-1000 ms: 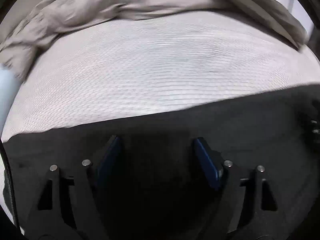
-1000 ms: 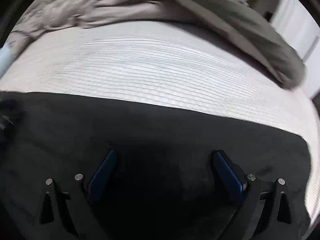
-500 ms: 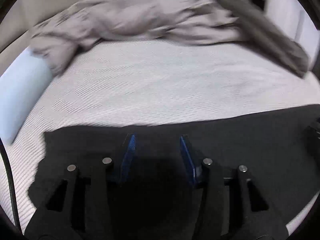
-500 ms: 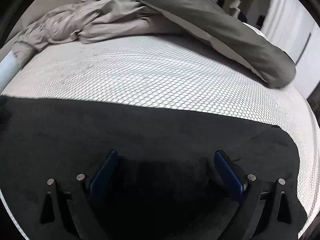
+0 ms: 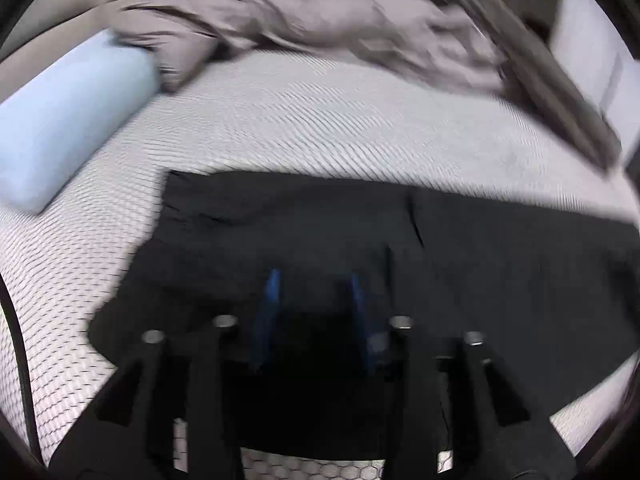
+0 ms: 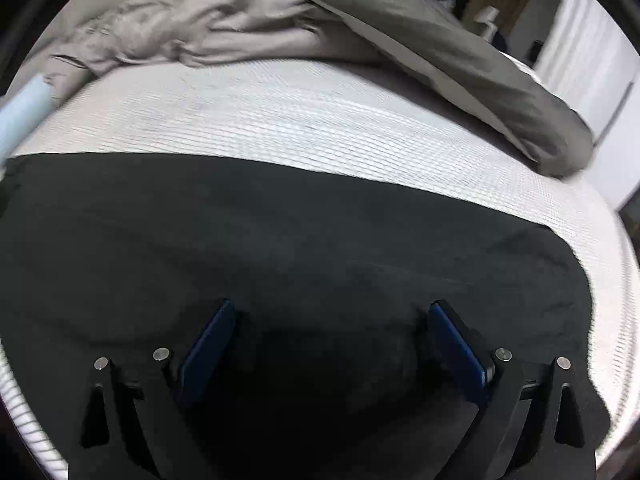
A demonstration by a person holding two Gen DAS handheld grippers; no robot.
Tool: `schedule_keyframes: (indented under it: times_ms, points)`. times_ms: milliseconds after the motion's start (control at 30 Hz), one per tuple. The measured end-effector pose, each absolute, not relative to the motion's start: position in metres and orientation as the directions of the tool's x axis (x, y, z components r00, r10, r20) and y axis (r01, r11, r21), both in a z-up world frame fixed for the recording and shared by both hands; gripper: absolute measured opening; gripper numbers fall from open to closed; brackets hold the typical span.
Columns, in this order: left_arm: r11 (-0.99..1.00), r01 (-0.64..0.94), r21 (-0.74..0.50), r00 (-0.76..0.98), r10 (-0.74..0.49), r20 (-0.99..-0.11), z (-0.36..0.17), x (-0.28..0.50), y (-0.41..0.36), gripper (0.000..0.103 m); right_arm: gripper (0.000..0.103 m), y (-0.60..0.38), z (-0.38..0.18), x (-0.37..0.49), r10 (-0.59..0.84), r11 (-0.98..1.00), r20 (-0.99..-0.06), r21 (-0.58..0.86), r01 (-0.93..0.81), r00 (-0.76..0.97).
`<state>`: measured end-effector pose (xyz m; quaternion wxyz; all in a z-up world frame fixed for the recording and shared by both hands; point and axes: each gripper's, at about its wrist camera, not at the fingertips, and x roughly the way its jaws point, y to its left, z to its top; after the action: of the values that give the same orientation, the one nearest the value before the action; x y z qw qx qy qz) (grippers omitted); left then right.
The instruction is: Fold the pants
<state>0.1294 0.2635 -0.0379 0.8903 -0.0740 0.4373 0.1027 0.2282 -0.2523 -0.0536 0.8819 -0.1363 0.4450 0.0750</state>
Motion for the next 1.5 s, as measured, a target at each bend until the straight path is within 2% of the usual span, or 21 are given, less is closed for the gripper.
schedule_keyframes:
  times_ms: [33,133,167,200,233,367,433,467,500,600,733,833,900,1033,1100,1167,1233,1333,1500]
  points:
    - [0.971,-0.239,0.007,0.570,0.146,-0.808,-0.046,0.132,0.260,0.041,0.099,-0.246,-0.052,0.225,0.035,0.947,-0.805,-0.162,-0.276,0.592]
    - [0.950,-0.310,-0.039,0.573,0.154,-0.805,-0.045,0.125,0.286,0.040,0.099,-0.226,-0.053,0.215,0.054,0.929,-0.810,-0.174,-0.328,0.585]
    - [0.932,-0.363,-0.017,0.565,0.205,-0.800,-0.042,0.118,0.296,0.036,0.099,-0.223,-0.057,0.212,0.024,0.922,-0.811,-0.208,-0.326,0.584]
    - [0.924,-0.381,-0.023,0.564,0.212,-0.798,-0.043,0.111,0.301,0.024,0.099,-0.221,-0.060,0.209,-0.003,0.918,-0.811,-0.234,-0.319,0.585]
    - [0.917,-0.395,-0.050,0.560,0.197,-0.805,-0.043,0.104,0.307,0.022,0.099,-0.223,-0.063,0.210,-0.034,0.914,-0.813,-0.260,-0.310,0.582]
    - [0.930,-0.360,-0.074,0.587,0.164,-0.793,-0.030,0.086,0.292,0.022,0.099,-0.221,-0.058,0.197,0.019,0.917,-0.813,-0.217,-0.334,0.582]
    - [0.958,-0.263,-0.117,0.617,0.074,-0.784,-0.026,0.084,0.271,0.028,0.099,-0.214,-0.053,0.186,0.069,0.910,-0.808,-0.189,-0.369,0.585]
    - [0.968,-0.219,-0.127,0.610,0.034,-0.792,-0.028,0.083,0.258,0.036,0.099,-0.207,-0.051,0.181,0.094,0.902,-0.809,-0.177,-0.393,0.581]
    - [0.975,-0.186,-0.121,0.591,0.013,-0.806,-0.035,0.085,0.247,0.039,0.099,-0.196,-0.050,0.175,0.130,0.893,-0.808,-0.156,-0.423,0.574]
    - [0.984,-0.172,-0.054,0.544,0.049,-0.838,-0.051,0.085,0.234,0.042,0.099,-0.171,-0.056,0.165,0.205,0.861,-0.825,-0.104,-0.497,0.527]
    - [0.974,-0.222,-0.052,0.587,0.091,-0.805,-0.027,0.075,0.228,0.042,0.099,-0.162,-0.071,0.151,0.164,0.826,-0.833,-0.178,-0.535,0.529]
    - [0.987,-0.135,-0.086,0.647,0.022,-0.763,-0.012,0.082,0.191,0.042,0.099,-0.187,-0.069,0.149,0.141,0.859,-0.836,-0.163,-0.486,0.530]
    - [0.992,-0.056,-0.111,0.658,-0.047,-0.752,-0.011,0.092,0.146,0.054,0.099,-0.208,-0.063,0.149,0.100,0.887,-0.830,-0.176,-0.427,0.549]
    - [0.974,0.143,-0.174,0.594,-0.225,-0.772,-0.030,0.116,0.059,0.058,0.099,-0.206,-0.057,0.134,0.144,0.877,-0.820,-0.153,-0.455,0.554]
    - [0.972,0.179,-0.150,0.544,-0.225,-0.808,-0.049,0.122,0.034,0.058,0.099,-0.206,-0.061,0.122,0.149,0.848,-0.815,-0.186,-0.496,0.560]
    - [0.975,0.206,-0.088,0.567,-0.192,-0.801,-0.054,0.121,0.025,0.059,0.099,-0.221,-0.063,0.111,0.149,0.836,-0.805,-0.207,-0.508,0.574]
    - [0.969,0.216,-0.119,0.561,-0.223,-0.797,-0.054,0.120,0.029,0.059,0.099,-0.249,-0.062,0.105,0.142,0.856,-0.801,-0.196,-0.479,0.581]
    - [0.970,0.202,-0.139,0.564,-0.231,-0.793,-0.053,0.114,0.037,0.059,0.099,-0.315,-0.062,0.110,0.043,0.918,-0.803,-0.203,-0.341,0.595]
    - [0.974,0.185,-0.131,0.563,-0.215,-0.798,-0.054,0.127,0.045,0.067,0.098,-0.427,-0.056,0.112,-0.253,0.954,-0.756,-0.298,0.027,0.603]
